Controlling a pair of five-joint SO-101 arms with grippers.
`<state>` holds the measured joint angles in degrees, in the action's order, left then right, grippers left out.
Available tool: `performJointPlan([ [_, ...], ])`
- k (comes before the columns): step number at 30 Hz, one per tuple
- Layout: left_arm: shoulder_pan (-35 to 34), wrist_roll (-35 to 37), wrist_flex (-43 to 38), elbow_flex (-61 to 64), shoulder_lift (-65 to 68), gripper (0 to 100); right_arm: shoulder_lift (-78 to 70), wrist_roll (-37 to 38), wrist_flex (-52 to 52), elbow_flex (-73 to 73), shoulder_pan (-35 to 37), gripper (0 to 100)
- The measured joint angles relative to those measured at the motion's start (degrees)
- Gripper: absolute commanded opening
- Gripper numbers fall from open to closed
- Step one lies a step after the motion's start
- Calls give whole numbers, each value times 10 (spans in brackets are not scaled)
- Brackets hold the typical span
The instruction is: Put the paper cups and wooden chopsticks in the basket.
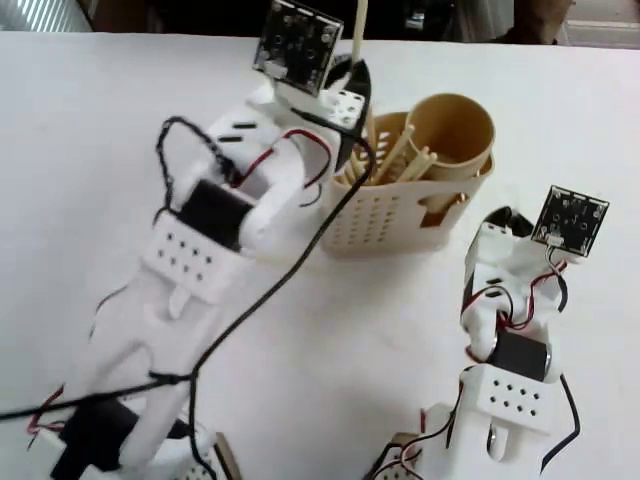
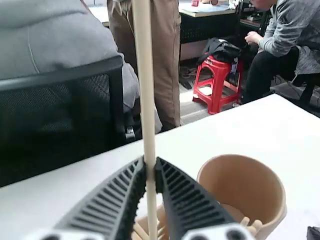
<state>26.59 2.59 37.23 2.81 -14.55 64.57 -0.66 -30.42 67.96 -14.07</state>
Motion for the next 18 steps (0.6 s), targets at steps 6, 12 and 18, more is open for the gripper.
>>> performJointPlan([
  [6,0,10,-2,0,76,81,0,0,0,0,0,18],
  [12,-3,25,85,-29,69,286,0,0,0,0,0,18],
  [18,0,23,213,-42,22,232,0,0,0,0,0,18],
])
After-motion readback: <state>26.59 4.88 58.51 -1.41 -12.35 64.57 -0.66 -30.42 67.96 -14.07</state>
